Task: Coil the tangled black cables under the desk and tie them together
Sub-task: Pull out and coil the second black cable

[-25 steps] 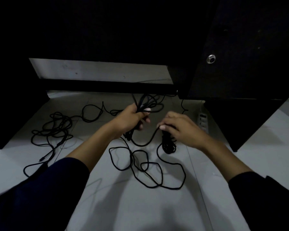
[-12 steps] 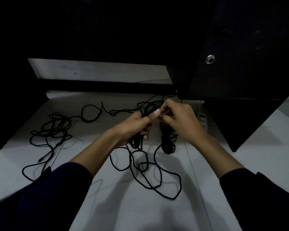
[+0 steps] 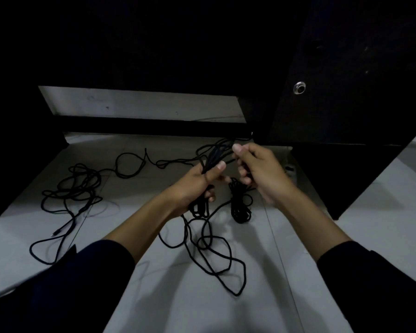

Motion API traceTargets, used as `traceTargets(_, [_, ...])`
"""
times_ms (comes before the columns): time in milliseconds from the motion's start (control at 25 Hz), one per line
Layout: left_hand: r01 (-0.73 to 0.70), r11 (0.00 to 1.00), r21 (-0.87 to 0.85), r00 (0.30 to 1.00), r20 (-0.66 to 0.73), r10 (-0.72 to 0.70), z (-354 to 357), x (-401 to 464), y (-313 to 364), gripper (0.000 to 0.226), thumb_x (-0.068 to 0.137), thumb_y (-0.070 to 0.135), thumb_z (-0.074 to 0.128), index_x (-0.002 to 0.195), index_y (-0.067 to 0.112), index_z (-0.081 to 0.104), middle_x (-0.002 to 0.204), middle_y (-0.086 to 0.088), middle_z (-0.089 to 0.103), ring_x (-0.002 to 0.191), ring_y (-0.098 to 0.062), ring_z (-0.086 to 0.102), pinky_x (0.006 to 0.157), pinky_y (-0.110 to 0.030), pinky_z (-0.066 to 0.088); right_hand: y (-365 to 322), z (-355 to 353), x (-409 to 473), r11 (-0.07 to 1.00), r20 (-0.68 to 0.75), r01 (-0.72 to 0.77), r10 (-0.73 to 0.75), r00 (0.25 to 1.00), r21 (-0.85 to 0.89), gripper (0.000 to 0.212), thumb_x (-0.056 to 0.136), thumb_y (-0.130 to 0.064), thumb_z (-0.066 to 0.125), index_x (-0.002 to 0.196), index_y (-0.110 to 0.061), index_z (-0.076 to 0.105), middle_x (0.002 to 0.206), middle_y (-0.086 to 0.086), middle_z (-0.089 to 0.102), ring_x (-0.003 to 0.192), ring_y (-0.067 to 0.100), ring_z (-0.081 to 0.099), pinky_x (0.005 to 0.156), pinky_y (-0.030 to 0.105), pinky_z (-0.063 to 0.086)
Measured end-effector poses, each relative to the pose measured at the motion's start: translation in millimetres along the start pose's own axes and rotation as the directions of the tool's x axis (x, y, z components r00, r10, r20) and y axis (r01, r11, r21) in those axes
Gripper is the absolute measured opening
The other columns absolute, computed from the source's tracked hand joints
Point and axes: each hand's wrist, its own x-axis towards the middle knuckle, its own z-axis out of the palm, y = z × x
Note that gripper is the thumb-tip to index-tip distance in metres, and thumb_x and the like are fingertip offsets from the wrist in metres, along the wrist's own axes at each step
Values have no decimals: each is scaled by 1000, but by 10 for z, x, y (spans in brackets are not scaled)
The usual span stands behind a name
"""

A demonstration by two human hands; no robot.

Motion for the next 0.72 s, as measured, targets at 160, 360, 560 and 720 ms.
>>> traceTargets(160, [-46, 998, 41, 992, 116, 41, 61, -21, -12, 21, 101, 33, 43, 115, 28, 57, 90, -5, 70, 46, -7, 34, 51, -23, 39, -34, 120, 37, 970, -18, -126, 133, 991, 210, 28, 97, -35, 53, 83, -11, 53, 54, -4, 40, 41, 6, 35, 47, 23, 36])
traceTargets(360, [-58, 965, 257, 981, 195, 7, 50, -44, -16, 16, 97, 23, 54, 85, 13, 53, 69, -6, 49, 47, -7, 37, 50, -21, 37, 0, 169, 83, 993, -123, -44, 58, 991, 114, 29, 94, -26, 60, 72, -9, 55, 59, 2, 50, 52, 12, 51, 57, 29, 46])
traceTargets(560, [-40, 944, 328, 989, 149, -10, 38, -78, 23, 29, 100, 29, 47, 77, 14, 56, 56, 3, 55, 48, -4, 48, 50, -16, 37, -74, 117, 28, 1000, -78, 16, -18, 997, -16, 23, 94, -23, 59, 75, -11, 60, 67, 0, 57, 59, 10, 58, 63, 28, 51])
traceTargets(720, [-80, 970, 229, 994, 96, 59, -6, -61, 12, 30, 101, 29, 43, 76, 15, 52, 48, 6, 46, 51, -8, 46, 68, -20, 43, -199, 50, -12, 997, 127, -10, 1, 992, 73, 23, 93, -2, 48, 105, -18, 61, 101, 2, 64, 84, 10, 63, 72, 24, 54])
